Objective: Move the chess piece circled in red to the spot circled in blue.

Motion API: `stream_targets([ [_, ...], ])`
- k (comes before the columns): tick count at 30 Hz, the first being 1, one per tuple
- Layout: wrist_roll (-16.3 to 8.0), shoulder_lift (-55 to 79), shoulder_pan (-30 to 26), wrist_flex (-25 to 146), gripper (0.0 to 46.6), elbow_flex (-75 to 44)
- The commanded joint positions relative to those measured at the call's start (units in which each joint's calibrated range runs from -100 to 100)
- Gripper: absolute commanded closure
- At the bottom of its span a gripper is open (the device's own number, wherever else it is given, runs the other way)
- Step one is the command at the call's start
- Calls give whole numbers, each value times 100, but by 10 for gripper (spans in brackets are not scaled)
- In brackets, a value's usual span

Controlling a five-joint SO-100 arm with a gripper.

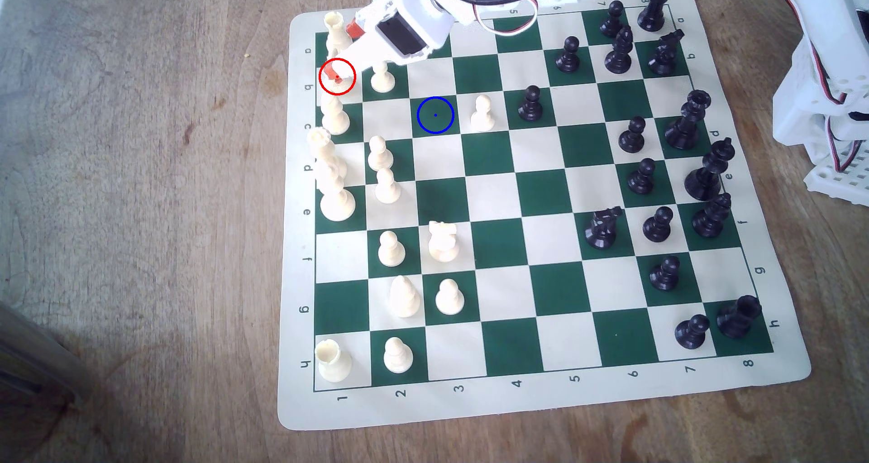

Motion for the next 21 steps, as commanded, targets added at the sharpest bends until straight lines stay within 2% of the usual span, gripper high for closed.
stream_targets([
  [1, -59, -224, -37, -182, 259, -479],
  [21, -176, 81, -107, -387, 259, -742],
])
